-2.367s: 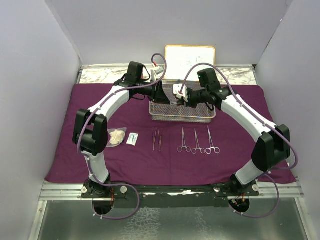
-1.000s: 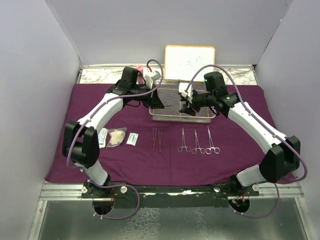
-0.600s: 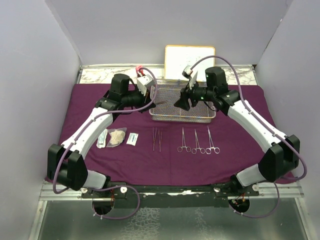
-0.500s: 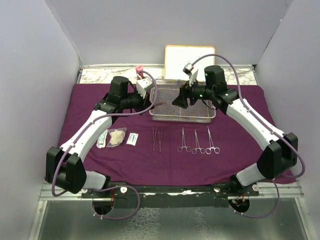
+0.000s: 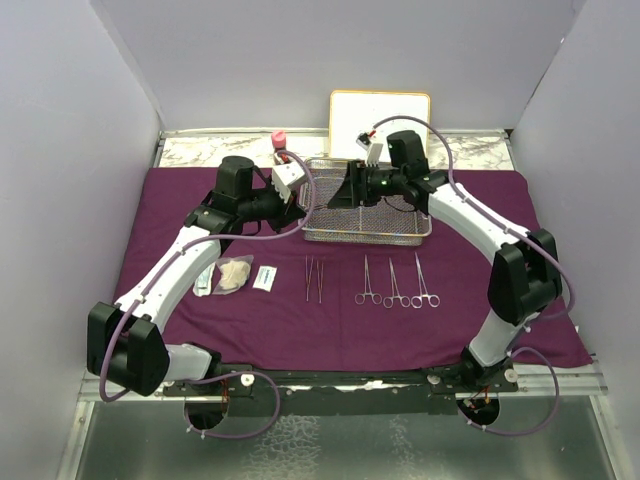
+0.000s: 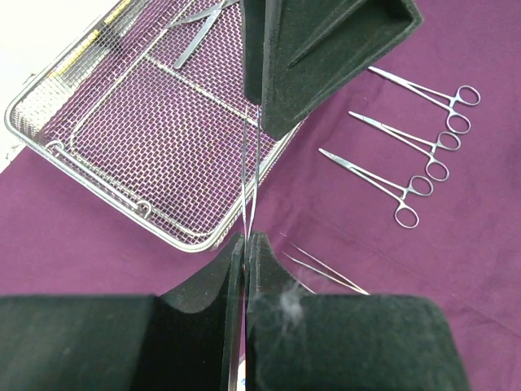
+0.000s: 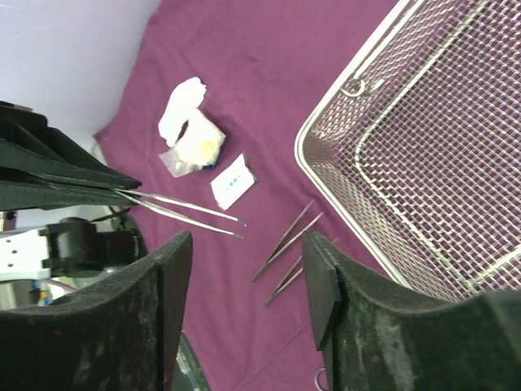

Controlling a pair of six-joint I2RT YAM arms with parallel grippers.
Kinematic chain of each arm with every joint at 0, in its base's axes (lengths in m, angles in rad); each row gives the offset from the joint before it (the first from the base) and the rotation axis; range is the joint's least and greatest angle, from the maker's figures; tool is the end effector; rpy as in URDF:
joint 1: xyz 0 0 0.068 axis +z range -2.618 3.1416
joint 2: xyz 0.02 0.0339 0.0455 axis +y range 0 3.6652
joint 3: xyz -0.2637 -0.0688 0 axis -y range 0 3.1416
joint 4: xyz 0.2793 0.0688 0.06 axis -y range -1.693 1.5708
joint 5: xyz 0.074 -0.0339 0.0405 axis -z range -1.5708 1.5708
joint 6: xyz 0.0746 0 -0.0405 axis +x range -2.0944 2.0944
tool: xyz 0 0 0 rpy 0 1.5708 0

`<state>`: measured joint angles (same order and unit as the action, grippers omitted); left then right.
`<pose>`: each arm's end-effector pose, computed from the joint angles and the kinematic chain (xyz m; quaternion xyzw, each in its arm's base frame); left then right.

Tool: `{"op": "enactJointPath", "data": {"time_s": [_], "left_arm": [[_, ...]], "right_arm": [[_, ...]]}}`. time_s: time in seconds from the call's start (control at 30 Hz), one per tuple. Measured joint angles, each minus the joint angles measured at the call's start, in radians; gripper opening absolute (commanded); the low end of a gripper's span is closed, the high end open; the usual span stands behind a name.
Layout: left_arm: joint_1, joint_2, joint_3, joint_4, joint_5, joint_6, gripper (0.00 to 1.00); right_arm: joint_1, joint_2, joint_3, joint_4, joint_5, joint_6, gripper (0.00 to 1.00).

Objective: Open and lay out the surgical kit
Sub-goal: Place the medical item in the surgical kit.

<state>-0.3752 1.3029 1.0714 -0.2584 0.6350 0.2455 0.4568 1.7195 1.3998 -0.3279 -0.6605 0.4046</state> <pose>0.3133 -0.1709 0.2990 0.4017 0.7266 -0.2988 0.4704 0.3828 0.2392 0.2633 -0.1665 0.8429 0.4397 0.2616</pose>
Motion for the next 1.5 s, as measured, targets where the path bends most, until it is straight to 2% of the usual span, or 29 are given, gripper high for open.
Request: {"op": "enactJointPath", "data": {"time_s": [0.13,0.57,1.1,1.2,1.5], "left_arm": [[0.000,0.000,0.000,0.003,0.000,0.001,0.00],[0.000,0.000,0.000,0.003,0.027,0.000,0.00],[0.000,0.000,0.000,0.004,0.056,0.000,0.00],[0.000,0.000,0.000,0.004,0.056,0.000,0.00],[0.000,0.000,0.000,0.005,0.056,0.000,0.00]], "right_arm": [[-0.016,0.021,-0.006,0.046,-0.066,0.071,0.47],[-0.060,0.064,-0.029,0.166,-0.195,0.217,0.41],[-0.064,0.088,-0.043,0.220,-0.252,0.277,0.12],[-0.064,0.088,-0.043,0.224,-0.253,0.280,0.11],[-0.066,0.088,-0.047,0.225,-0.254,0.282,0.22]]}}
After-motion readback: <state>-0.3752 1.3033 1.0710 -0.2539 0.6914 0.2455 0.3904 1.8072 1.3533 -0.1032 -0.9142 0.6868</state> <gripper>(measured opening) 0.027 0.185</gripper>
